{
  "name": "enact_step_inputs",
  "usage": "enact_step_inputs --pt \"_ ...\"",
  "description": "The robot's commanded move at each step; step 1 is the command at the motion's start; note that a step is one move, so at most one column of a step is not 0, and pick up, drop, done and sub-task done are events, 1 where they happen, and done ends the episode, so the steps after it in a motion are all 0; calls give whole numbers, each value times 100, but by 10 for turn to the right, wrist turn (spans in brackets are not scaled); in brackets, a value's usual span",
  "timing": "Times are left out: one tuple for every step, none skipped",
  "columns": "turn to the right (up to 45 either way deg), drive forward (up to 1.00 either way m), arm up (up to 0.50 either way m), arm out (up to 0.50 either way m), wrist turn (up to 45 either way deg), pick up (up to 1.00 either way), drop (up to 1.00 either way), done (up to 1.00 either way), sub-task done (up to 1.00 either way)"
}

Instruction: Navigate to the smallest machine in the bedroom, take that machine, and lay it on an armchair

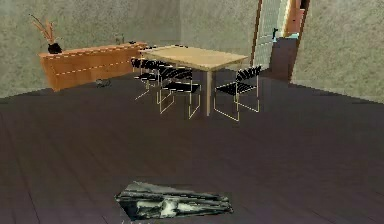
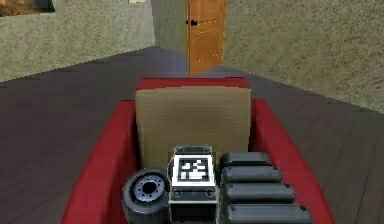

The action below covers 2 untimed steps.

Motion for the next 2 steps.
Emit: enact_step_inputs --pt "0 45 0 0 0 0 0 0 0" --pt "360 0 0 0 0 0 0 0 0"
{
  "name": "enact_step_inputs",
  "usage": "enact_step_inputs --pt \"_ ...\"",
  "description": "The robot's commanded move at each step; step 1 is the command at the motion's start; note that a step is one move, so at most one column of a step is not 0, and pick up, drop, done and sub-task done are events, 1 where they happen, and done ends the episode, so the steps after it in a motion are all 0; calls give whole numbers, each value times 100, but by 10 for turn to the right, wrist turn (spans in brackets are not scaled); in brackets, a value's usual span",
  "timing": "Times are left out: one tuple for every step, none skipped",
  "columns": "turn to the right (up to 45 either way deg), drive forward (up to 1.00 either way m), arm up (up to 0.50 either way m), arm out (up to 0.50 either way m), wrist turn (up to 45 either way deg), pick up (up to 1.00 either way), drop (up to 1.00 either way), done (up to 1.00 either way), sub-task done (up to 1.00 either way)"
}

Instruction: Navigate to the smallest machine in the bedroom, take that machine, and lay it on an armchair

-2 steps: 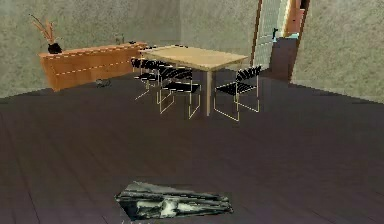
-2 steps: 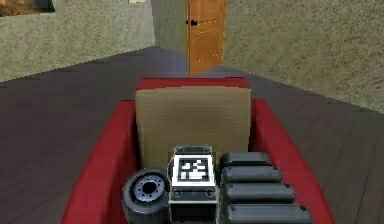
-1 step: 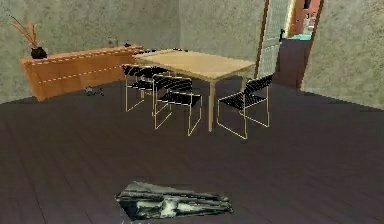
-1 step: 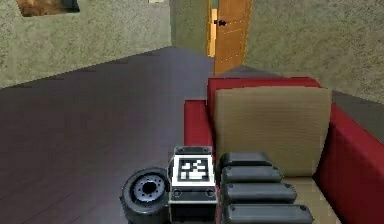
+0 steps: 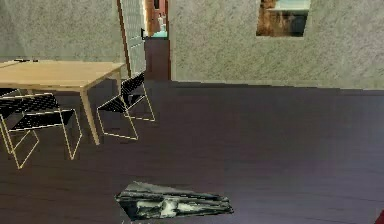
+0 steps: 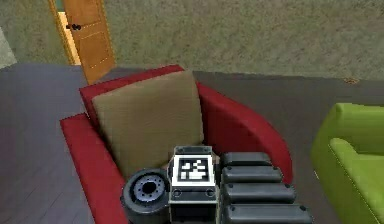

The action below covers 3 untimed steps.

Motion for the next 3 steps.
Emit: enact_step_inputs --pt "0 25 0 0 0 0 0 0 0" --pt "420 0 0 0 0 0 0 0 0" --pt "0 15 0 0 0 0 0 0 0"
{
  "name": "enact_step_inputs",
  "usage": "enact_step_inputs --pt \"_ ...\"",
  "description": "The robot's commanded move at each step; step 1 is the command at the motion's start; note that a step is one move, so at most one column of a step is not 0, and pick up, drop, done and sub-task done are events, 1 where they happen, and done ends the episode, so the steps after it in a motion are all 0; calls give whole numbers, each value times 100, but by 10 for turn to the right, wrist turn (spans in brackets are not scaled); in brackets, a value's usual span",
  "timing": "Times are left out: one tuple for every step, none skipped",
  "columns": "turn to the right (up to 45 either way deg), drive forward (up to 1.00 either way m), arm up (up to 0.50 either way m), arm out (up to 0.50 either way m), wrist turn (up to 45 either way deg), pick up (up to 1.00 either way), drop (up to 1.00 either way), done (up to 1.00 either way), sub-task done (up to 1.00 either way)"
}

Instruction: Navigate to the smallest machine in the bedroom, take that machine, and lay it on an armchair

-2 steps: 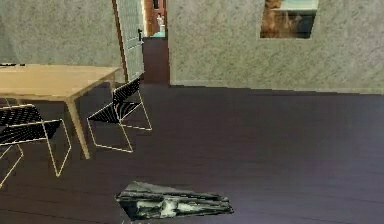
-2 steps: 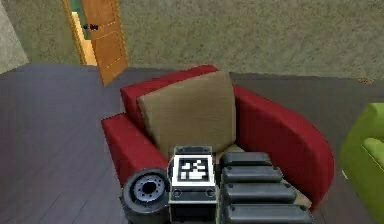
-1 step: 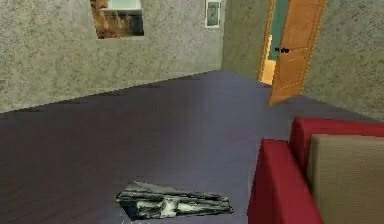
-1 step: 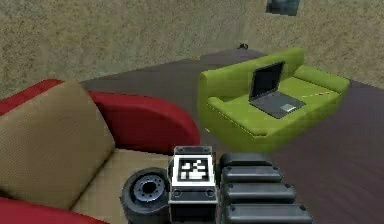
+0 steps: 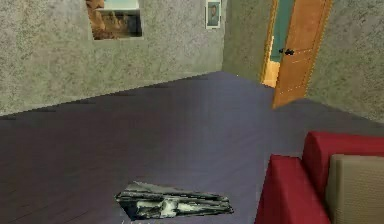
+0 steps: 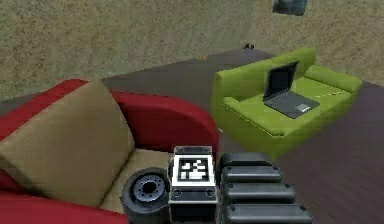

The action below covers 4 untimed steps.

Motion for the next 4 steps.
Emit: enact_step_inputs --pt "450 0 0 0 0 0 0 0 0" --pt "450 0 0 0 0 0 0 0 0" --pt "450 0 0 0 0 0 0 0 0" --pt "30 0 0 0 0 0 0 0 0"
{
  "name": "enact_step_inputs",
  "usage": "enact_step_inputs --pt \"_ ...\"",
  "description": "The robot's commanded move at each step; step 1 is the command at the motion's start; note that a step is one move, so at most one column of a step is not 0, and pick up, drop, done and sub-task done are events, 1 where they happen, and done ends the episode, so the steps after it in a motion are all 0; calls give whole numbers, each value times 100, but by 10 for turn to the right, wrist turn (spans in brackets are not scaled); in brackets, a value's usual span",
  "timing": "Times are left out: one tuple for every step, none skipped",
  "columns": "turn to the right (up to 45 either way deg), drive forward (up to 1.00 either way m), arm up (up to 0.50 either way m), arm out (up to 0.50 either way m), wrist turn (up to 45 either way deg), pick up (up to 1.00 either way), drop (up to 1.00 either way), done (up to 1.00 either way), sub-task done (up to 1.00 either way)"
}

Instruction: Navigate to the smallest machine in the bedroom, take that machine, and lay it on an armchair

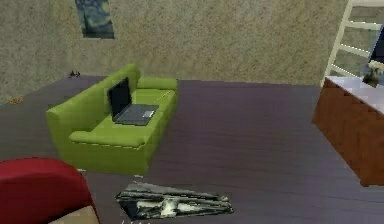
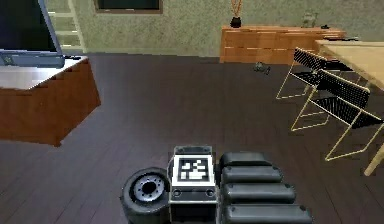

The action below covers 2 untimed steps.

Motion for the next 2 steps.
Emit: enact_step_inputs --pt "-450 0 0 0 0 0 0 0 0" --pt "-450 0 0 0 0 0 0 0 0"
